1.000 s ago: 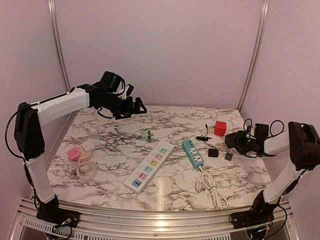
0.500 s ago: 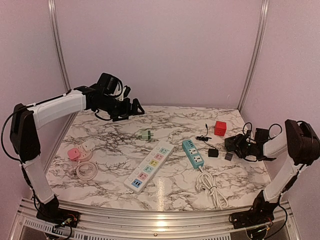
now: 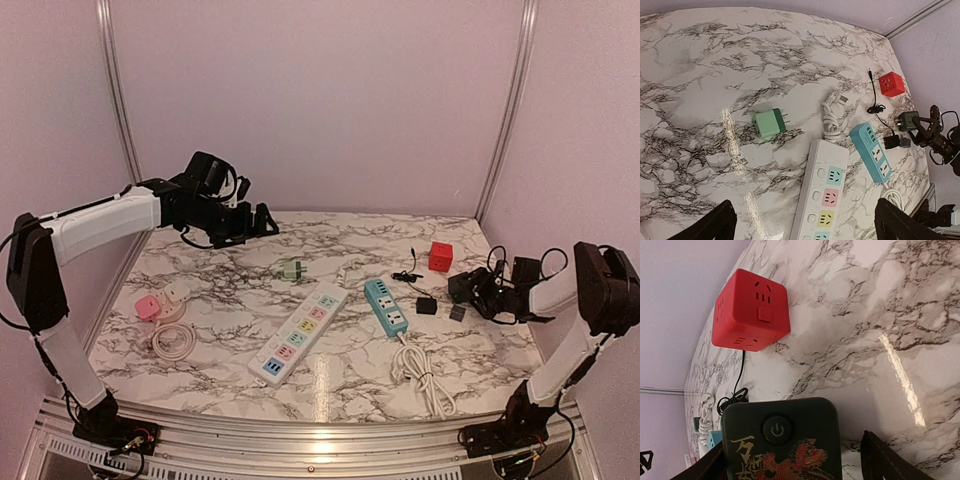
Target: Pull the plug off the socket
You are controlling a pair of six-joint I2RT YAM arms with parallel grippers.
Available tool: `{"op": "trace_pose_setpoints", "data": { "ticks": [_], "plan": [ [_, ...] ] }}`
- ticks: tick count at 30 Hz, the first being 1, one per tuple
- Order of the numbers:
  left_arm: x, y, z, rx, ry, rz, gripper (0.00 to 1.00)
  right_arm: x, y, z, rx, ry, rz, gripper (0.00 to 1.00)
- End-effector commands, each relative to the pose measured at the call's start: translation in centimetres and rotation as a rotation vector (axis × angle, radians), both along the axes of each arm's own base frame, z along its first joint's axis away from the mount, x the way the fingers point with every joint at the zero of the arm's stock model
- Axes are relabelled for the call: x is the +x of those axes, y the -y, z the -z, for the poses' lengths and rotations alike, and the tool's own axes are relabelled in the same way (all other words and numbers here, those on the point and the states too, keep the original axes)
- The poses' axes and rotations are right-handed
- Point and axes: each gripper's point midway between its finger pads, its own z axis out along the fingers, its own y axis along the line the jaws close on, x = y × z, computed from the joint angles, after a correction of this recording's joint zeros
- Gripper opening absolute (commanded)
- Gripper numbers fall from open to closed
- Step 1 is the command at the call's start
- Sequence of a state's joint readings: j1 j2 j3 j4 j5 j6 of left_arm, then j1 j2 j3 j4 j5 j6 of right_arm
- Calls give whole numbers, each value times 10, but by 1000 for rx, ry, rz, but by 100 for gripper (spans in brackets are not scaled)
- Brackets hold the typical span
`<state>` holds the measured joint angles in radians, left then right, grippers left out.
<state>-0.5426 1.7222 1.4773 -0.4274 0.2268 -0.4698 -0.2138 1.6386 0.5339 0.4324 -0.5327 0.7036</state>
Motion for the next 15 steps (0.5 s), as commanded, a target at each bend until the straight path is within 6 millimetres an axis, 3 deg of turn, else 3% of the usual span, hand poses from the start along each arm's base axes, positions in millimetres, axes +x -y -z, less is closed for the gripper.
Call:
{"op": "trace_pose_setpoints", "data": {
  "ticks": [1,10,15],
  "plan": [
    [-3,-6,-11,-1,27,-18,99,-17,15,15,-32,-68,50,80],
    [-5,-14,-5,16,25,-39,99,-25,21,15,-63,-81,68,72],
    [-4,-32,2,40,25,-97,99,-27,27,11,-109,-84,79,71]
  ]
}}
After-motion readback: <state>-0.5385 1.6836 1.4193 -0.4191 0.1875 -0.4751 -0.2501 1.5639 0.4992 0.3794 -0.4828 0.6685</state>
